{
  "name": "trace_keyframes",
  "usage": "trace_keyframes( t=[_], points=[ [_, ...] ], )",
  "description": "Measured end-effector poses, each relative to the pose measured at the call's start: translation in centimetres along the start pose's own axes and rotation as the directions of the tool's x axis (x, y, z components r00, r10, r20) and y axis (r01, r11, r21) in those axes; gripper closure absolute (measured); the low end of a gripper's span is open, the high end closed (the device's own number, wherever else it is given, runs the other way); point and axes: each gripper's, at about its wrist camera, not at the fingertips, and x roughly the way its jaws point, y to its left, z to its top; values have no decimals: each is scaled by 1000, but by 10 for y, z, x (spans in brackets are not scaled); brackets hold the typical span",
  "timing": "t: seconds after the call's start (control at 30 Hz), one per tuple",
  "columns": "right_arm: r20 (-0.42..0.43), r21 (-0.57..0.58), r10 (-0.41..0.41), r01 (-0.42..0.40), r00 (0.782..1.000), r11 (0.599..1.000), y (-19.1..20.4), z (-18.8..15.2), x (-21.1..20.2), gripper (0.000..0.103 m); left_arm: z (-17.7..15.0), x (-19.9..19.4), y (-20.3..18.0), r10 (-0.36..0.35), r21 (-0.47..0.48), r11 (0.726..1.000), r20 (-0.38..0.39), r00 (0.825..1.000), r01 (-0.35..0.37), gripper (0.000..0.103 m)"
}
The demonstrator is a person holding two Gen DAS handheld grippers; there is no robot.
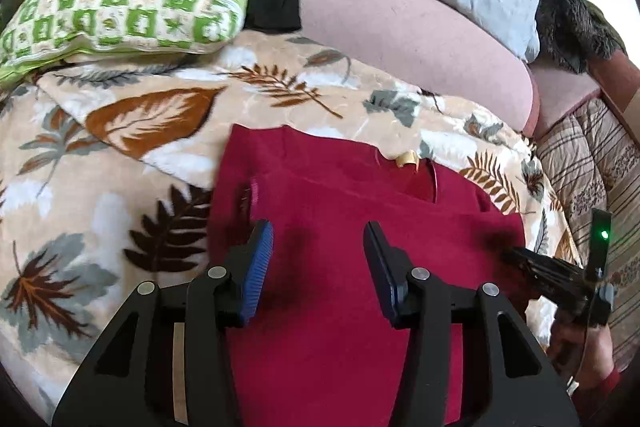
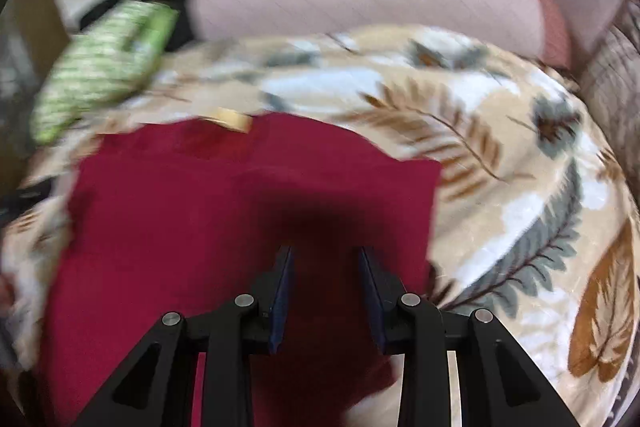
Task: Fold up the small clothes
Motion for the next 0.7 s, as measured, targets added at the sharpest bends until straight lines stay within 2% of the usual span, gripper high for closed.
trace_keyframes(
  t=[0.1,0.2,0.23,0.3,0.33,0.37,0.4,0.47,0.53,0.6,0.7],
  points=[
    [-8,55,31,-30,1000,998,-12,3,3,72,-3,20,-7,20,37,999,-40,999,-19,56],
    [7,17,52,-52,999,998,-3,-2,-27,72,-14,47,2,38,15,999,-128,991,-37,56],
    [18,2,62,-62,998,998,1,-7,-33,71,-17,51,5,47,0,999,-125,991,-48,56],
    [33,-39,36,-34,999,999,9,-27,-42,67,-22,50,3,51,35,998,-90,995,-48,56],
    [22,-47,15,-14,1000,999,10,-33,-38,66,-23,50,1,60,51,997,-93,994,-56,56],
    [-24,-57,-22,20,999,998,10,-44,-24,66,-23,49,-1,68,60,996,-97,993,-62,56],
    [-45,-56,-25,22,999,998,9,-47,-16,65,-22,47,-2,75,58,996,-106,992,-69,56],
    [-22,-28,-10,9,1000,1000,6,-49,-18,65,-20,37,-2,62,31,998,-115,991,-59,56],
    [-29,4,-5,5,1000,1000,5,-44,-34,65,-20,22,-2,34,13,999,-103,994,-33,56],
    [1,37,37,-37,999,999,4,-46,-52,65,-22,6,-2,26,12,1000,-95,995,-25,56],
    [32,47,44,-46,999,998,5,-63,-80,60,-33,-16,-1,16,22,1000,-97,995,-14,52]
  ],
)
